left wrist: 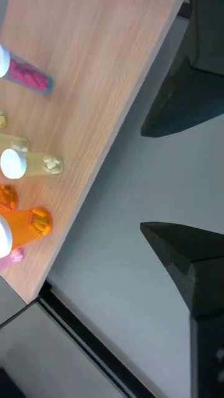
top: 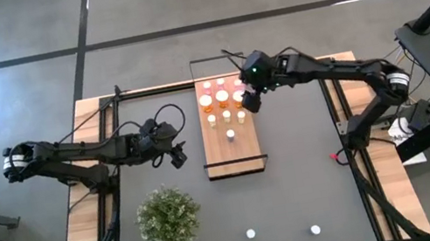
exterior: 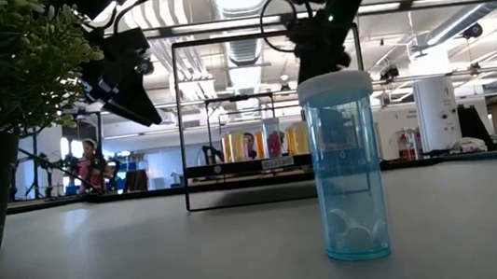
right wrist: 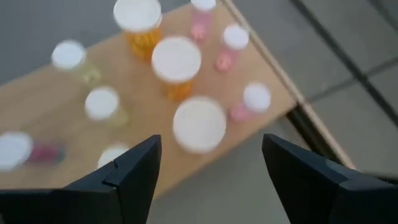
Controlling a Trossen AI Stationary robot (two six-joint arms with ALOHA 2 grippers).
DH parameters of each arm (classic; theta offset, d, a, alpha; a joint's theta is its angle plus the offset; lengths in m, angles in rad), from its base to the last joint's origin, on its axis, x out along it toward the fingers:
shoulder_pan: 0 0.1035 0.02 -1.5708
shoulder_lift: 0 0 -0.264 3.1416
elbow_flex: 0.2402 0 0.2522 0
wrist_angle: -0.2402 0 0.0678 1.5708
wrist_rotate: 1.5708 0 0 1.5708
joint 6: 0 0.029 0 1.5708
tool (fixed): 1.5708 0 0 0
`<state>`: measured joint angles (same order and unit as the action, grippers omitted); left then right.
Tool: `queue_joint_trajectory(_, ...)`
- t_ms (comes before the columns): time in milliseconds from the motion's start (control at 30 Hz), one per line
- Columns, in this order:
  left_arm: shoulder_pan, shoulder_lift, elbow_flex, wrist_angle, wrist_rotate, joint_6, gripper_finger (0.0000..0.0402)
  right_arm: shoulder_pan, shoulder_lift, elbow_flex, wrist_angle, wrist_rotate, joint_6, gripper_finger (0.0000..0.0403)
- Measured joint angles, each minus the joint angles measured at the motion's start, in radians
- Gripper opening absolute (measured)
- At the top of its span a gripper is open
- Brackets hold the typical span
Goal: Pick and place medicine bottles onto shelf by color
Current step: Put the right blue pill bottle on the shelf aligned with the other blue pill bottle
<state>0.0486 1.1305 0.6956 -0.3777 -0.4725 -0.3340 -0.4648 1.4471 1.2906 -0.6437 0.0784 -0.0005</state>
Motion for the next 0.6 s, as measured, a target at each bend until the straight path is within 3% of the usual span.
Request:
queue_joint_trajectory(300,0.0,0.0,0.0,0.001,-0.002,0.039,0.0219,0.15,-0.082,0.017,-0.363,-0.001,0.236,0.0251)
queue_joint_trajectory(600,0.0,0.0,0.0,0.0,-0.005,0.061,0.0219,0.41,-0.143,0.009,-0.567,0.0,0.617,0.025)
